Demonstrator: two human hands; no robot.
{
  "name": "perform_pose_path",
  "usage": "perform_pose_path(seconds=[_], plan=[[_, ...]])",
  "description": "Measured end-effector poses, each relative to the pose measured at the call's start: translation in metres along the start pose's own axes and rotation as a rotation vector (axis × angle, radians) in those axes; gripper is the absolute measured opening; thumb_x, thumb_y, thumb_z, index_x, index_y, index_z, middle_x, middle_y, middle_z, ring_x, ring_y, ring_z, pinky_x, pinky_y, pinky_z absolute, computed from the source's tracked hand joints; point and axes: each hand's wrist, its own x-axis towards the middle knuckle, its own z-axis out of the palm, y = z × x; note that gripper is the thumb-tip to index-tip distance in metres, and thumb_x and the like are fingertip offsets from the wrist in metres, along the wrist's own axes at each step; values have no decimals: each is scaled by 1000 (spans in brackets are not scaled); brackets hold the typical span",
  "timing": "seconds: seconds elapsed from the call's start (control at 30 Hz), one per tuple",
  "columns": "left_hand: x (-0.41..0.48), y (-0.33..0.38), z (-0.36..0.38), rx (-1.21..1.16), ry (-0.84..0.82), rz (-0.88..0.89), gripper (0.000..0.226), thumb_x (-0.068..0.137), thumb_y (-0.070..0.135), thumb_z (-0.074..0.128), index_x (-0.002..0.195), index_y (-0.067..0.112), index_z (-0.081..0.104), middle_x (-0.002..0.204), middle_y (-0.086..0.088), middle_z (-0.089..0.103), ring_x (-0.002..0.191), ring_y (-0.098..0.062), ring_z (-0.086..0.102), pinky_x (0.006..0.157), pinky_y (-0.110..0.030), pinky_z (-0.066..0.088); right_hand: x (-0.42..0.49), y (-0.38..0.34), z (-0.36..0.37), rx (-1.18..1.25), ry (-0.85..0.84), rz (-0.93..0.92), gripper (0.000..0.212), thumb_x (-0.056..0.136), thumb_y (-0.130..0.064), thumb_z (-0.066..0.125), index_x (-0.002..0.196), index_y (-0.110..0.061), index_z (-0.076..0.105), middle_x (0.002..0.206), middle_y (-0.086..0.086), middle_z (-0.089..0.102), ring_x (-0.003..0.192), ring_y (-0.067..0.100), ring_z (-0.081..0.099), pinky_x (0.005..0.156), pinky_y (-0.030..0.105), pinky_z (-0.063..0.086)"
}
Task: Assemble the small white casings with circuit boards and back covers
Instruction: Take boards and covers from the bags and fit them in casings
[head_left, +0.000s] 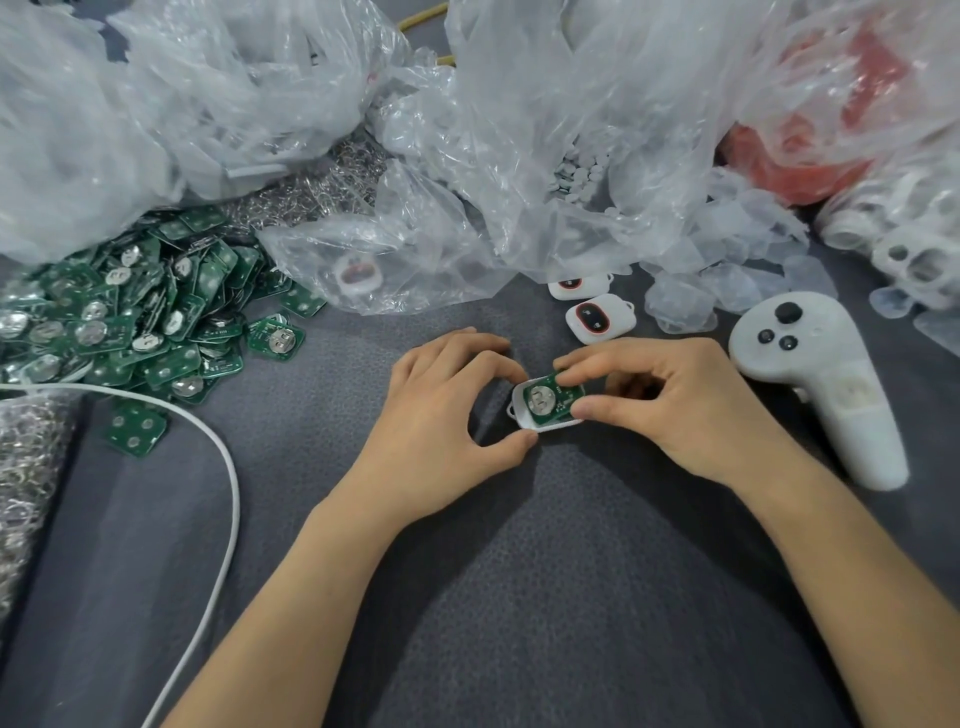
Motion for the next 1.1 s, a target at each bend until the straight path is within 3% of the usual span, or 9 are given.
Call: perform_pose_path(seconds=[0.23,0.6,0.77,1.0,1.1], plan=[[0,0,0,6,9,4,41,76,51,69,112,31,60,132,13,51,136,-8,32,110,-29,16,0,-3,2,6,-7,13,23,73,-17,79,87,-34,75,102,-26,68,65,12,58,62,15,46],[0,3,-1,-24,17,10,43,77,52,68,113,29,61,129,15,51,135,-3,32,109,-25,16,1,-3,2,-24,-24,22,22,73,-15,79,84,-31,70,102,-13,65,67,7,58,62,17,45],[0,4,0,-40,32,8,40,78,48,72,111,28,62,128,14,53,132,-3,35,109,-27,18,-1,-3,3,-39,12,44,19,75,-15,77,82,-30,69,96,-8,67,66,5,56,61,13,43],[1,5,0,-47,35,7,42,77,46,73,111,25,63,127,13,55,132,-7,39,111,-34,23,0,-6,8,-71,21,53,13,77,-16,74,75,-27,68,95,-12,66,67,7,55,62,12,42],[0,5,0,-54,40,10,42,77,47,73,111,25,64,125,13,55,131,-5,39,110,-31,23,-1,-7,8,-88,33,50,11,76,-20,75,77,-29,68,94,-11,65,68,8,55,61,15,43]])
